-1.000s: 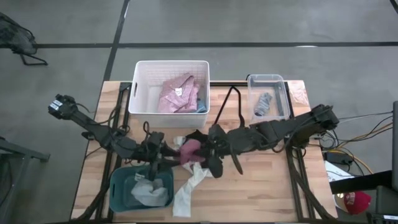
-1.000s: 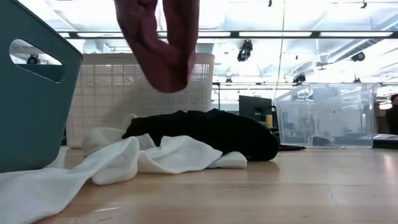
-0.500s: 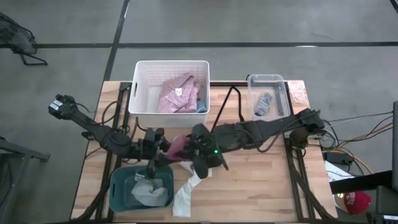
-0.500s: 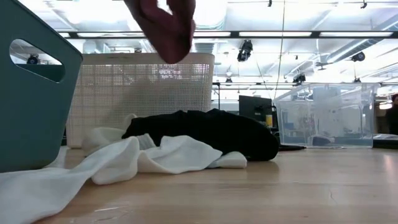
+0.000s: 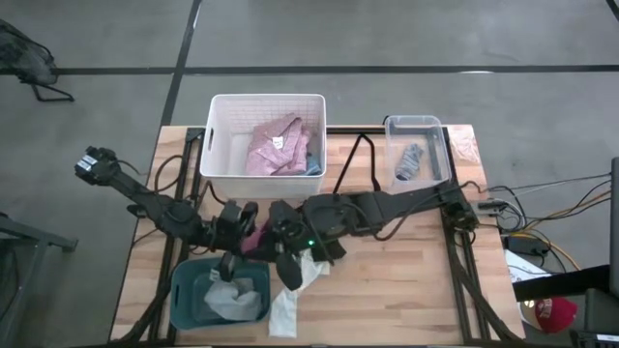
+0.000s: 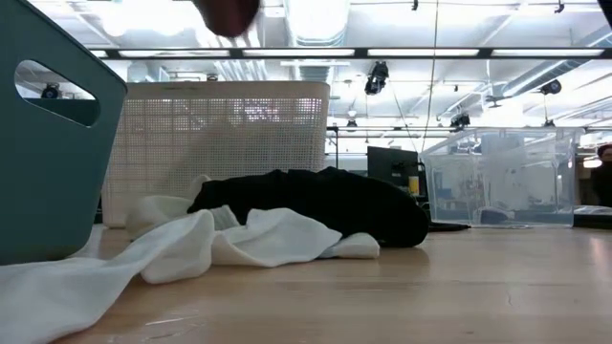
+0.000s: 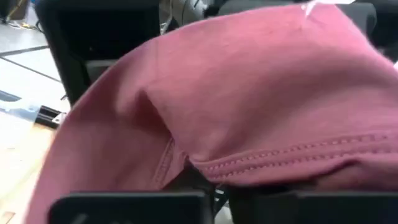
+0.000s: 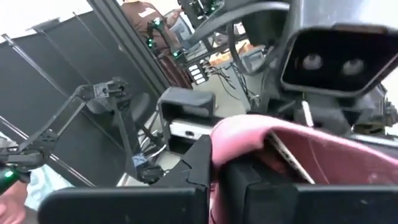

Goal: Pick & Place Cloths
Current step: Put the pink boxer into the blue bin, then put the black boxer into the blue bin

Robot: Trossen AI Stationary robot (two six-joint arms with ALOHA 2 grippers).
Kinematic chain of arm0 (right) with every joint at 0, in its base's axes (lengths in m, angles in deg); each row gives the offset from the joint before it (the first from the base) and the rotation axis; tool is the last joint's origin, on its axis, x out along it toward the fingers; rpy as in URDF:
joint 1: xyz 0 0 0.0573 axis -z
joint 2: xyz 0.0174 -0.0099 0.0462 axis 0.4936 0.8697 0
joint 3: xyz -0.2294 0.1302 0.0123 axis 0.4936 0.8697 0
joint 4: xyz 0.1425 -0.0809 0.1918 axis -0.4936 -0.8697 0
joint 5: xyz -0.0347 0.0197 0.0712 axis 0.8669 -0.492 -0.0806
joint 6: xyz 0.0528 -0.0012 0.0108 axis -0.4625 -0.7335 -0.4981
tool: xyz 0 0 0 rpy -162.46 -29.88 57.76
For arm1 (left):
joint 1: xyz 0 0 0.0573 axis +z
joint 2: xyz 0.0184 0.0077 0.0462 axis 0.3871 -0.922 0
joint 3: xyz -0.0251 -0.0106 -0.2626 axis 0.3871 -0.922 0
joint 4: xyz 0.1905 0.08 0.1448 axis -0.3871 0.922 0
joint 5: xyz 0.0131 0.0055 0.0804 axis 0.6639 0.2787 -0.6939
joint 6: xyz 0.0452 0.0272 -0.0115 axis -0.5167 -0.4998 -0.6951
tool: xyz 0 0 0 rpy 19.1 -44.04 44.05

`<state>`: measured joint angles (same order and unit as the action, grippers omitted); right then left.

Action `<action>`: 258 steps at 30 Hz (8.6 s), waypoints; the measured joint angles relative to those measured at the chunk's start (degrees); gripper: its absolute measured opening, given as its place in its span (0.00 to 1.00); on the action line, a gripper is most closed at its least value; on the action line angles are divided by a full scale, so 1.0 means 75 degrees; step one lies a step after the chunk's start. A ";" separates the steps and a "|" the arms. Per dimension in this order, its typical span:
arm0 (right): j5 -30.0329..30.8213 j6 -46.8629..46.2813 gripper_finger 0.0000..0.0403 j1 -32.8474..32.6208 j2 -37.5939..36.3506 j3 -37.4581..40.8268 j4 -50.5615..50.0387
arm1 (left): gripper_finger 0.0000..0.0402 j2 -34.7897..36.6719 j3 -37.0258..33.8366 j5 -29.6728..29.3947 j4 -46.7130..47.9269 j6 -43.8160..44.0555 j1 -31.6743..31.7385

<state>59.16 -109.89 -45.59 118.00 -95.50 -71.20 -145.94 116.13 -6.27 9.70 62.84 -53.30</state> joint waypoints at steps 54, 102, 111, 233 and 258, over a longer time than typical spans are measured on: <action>0.1129 -0.0125 0.30 0.0252 -0.0424 0.1690 -0.2687 | 0.41 -0.0897 0.0023 0.7463 0.9567 0.3447 -0.0520; 0.1005 -0.1673 0.02 0.0140 -0.0944 0.4930 -0.3333 | 0.41 0.1043 0.0518 -0.0256 0.3935 0.2081 -0.0496; 0.1125 -0.1867 0.02 0.0193 -0.1708 0.5958 -0.2818 | 0.41 0.1046 0.0516 -0.0507 0.3821 0.1911 -0.0495; -0.0093 -0.1378 0.13 0.0482 -0.1910 0.2809 -0.0003 | 0.03 0.0631 0.0487 0.0626 0.2496 0.1650 -0.0438; 0.1121 -0.2311 0.40 0.0487 -0.1907 0.4706 -0.1224 | 0.07 0.0225 -0.0282 0.5375 0.7152 0.5849 -0.0825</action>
<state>67.56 -127.23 -41.94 103.69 -60.20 -80.38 -144.25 114.01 34.04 63.34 106.71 -59.48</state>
